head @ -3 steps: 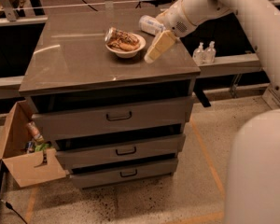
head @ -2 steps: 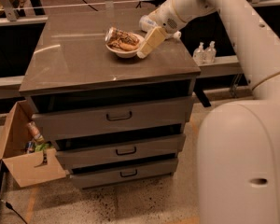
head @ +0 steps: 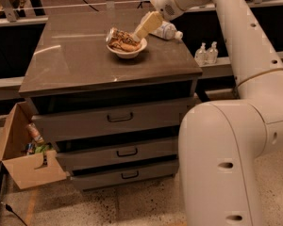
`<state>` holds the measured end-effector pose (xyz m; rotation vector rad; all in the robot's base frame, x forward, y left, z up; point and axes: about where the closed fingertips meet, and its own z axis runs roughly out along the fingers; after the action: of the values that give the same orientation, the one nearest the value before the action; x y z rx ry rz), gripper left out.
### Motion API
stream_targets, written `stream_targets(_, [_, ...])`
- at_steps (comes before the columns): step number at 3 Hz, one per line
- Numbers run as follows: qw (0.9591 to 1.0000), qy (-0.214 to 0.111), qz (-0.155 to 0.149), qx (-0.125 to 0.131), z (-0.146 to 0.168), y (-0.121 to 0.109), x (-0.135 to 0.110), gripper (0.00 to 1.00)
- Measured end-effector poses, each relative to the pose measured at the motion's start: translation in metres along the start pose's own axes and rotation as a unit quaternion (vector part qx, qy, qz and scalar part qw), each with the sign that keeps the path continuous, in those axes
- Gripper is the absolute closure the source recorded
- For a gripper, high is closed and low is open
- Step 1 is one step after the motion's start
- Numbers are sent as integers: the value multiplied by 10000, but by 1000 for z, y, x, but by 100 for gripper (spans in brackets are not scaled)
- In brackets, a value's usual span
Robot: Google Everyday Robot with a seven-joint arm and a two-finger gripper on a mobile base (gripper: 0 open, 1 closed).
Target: Pick orange can from paper bowl and place on counter
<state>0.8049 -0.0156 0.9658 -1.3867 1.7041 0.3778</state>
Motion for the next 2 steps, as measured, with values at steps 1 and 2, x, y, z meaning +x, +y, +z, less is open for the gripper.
stream_targets(1, [9999, -81, -10, 144, 12, -9, -8, 0])
stream_targets(2, [9994, -190, -221, 191, 35, -14, -13, 0])
